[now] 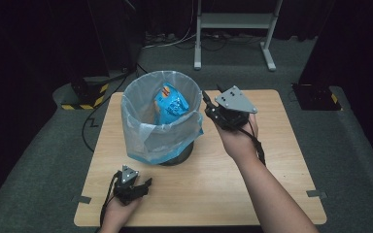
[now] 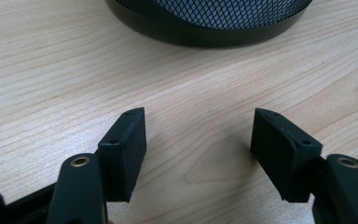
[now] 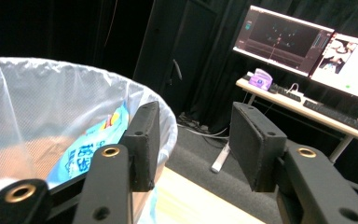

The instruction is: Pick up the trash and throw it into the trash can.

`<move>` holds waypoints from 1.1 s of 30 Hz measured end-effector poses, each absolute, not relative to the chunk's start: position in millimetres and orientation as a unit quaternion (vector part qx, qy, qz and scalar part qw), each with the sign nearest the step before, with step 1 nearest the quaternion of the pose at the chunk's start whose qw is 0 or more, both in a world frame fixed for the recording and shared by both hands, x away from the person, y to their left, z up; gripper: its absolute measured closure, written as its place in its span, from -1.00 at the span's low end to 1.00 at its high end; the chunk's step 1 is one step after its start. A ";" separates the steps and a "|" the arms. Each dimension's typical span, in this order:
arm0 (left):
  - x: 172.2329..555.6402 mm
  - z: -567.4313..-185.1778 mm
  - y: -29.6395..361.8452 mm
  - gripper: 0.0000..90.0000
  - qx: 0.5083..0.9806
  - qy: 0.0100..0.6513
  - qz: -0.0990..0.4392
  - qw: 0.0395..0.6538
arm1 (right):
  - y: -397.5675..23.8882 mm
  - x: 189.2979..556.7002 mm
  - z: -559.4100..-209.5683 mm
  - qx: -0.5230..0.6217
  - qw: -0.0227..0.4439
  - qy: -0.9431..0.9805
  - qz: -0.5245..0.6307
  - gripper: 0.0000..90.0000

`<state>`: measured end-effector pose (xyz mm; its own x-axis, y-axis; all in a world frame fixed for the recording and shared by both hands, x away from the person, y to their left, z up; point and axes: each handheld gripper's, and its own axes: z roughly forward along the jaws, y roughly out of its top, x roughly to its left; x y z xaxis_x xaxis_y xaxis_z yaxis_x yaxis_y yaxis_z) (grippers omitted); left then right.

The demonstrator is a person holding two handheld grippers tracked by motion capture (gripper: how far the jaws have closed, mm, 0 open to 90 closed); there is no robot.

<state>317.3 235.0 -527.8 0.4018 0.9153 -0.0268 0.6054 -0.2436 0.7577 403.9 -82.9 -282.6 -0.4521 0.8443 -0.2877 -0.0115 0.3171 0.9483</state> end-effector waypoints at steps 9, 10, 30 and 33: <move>317.1 -527.6 234.9 -0.21 0.760 0.500 0.217 0.353 | -118.4 405.8 -297.4 0.340 0.397 0.692 0.497 0.06; 317.1 -527.6 234.8 -0.21 0.760 0.500 0.217 0.353 | -124.7 405.0 -299.8 0.346 0.395 0.692 0.496 0.05; 317.7 -527.3 233.6 -0.19 0.764 0.497 0.224 0.346 | -218.7 391.3 -379.0 0.428 0.341 0.707 0.448 -0.03; 317.7 -527.4 233.5 -0.19 0.764 0.497 0.224 0.347 | -226.4 392.5 -404.2 0.436 0.323 0.719 0.434 -0.03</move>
<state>317.7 233.5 -527.4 0.4064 0.9137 -0.0019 0.6031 -0.2667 0.7518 392.5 -226.4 -404.2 -0.4122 0.9070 -0.0859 0.3464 0.2432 0.9060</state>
